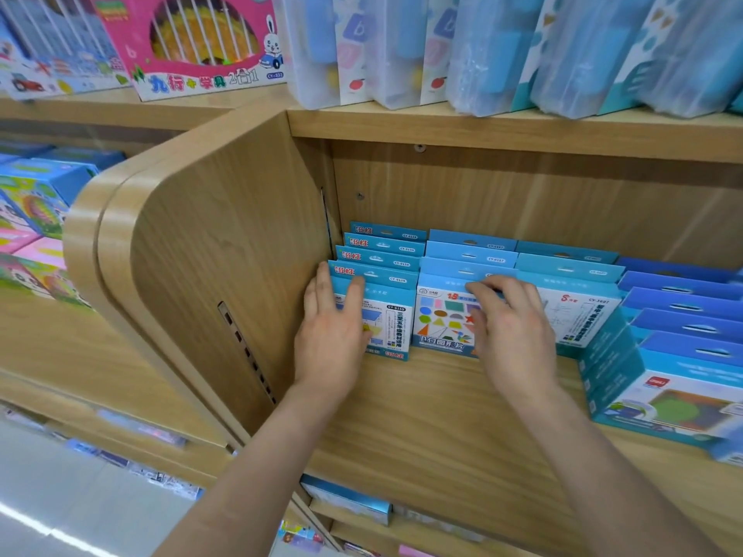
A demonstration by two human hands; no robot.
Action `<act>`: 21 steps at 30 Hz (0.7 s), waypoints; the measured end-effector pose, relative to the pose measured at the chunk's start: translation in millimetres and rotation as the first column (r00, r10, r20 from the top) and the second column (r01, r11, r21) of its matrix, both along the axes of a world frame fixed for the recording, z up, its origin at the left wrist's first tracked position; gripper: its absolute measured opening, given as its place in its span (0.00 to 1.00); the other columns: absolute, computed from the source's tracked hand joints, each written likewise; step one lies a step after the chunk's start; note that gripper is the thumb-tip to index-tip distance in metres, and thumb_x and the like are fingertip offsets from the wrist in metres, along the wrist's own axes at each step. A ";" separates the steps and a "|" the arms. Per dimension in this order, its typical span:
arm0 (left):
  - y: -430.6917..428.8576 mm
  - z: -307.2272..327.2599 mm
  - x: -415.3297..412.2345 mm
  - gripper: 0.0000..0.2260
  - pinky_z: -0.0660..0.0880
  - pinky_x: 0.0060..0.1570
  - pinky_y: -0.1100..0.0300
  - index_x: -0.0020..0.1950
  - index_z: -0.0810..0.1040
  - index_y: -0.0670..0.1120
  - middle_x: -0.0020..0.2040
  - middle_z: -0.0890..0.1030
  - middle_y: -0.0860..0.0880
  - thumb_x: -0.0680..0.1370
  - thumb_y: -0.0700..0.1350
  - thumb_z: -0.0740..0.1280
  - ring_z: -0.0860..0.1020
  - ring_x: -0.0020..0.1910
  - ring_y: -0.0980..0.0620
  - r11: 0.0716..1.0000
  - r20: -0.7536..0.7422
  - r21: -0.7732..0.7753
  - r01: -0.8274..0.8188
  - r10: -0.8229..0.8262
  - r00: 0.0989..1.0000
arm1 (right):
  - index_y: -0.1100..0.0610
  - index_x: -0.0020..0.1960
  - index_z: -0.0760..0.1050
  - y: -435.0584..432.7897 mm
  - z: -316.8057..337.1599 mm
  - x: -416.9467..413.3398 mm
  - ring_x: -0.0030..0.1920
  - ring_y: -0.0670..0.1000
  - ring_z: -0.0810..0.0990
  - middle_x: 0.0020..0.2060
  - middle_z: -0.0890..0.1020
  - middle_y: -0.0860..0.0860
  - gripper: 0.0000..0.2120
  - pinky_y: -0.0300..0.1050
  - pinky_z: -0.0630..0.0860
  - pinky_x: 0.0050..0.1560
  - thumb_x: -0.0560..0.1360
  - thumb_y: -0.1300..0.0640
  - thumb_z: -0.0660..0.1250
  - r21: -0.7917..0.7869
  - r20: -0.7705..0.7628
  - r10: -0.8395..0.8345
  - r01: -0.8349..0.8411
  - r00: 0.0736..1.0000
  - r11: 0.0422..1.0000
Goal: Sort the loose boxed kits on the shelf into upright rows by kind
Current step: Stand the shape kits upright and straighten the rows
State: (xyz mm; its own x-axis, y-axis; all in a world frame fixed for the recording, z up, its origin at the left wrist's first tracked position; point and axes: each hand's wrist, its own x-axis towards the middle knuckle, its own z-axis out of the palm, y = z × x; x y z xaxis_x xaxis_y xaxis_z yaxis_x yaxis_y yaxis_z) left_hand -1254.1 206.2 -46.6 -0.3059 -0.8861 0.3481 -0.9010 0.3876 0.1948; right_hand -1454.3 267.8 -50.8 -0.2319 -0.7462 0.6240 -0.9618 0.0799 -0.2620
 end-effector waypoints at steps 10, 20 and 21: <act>4.1 -4.0 6.6 0.25 0.77 0.51 0.49 0.62 0.74 0.46 0.66 0.71 0.41 0.68 0.50 0.76 0.70 0.65 0.41 0.988 -0.005 -0.146 0.047 -0.048 0.999 | 0.63 0.56 0.79 0.1 -0.9 0.0 0.53 0.60 0.74 0.51 0.80 0.59 0.15 0.55 0.77 0.47 0.69 0.68 0.72 -0.046 0.037 0.027 -0.025 0.999 0.999; 3.2 -2.8 10.5 0.24 0.73 0.58 0.48 0.64 0.72 0.45 0.66 0.72 0.42 0.70 0.47 0.74 0.69 0.64 0.42 0.984 -0.021 -0.155 0.087 -0.092 0.996 | 0.58 0.60 0.76 23.0 7.7 1.9 0.60 0.59 0.72 0.57 0.76 0.57 0.19 0.59 0.73 0.53 0.70 0.64 0.70 -0.028 0.055 0.023 -0.022 0.998 0.999; 4.8 -2.0 10.9 0.24 0.73 0.59 0.48 0.64 0.72 0.45 0.66 0.72 0.42 0.70 0.46 0.74 0.70 0.64 0.42 0.981 -0.033 -0.164 0.100 -0.106 0.994 | 0.58 0.60 0.76 29.3 9.2 2.7 0.60 0.59 0.72 0.57 0.76 0.57 0.18 0.58 0.73 0.53 0.70 0.65 0.70 -0.047 0.060 0.027 -0.024 0.998 0.999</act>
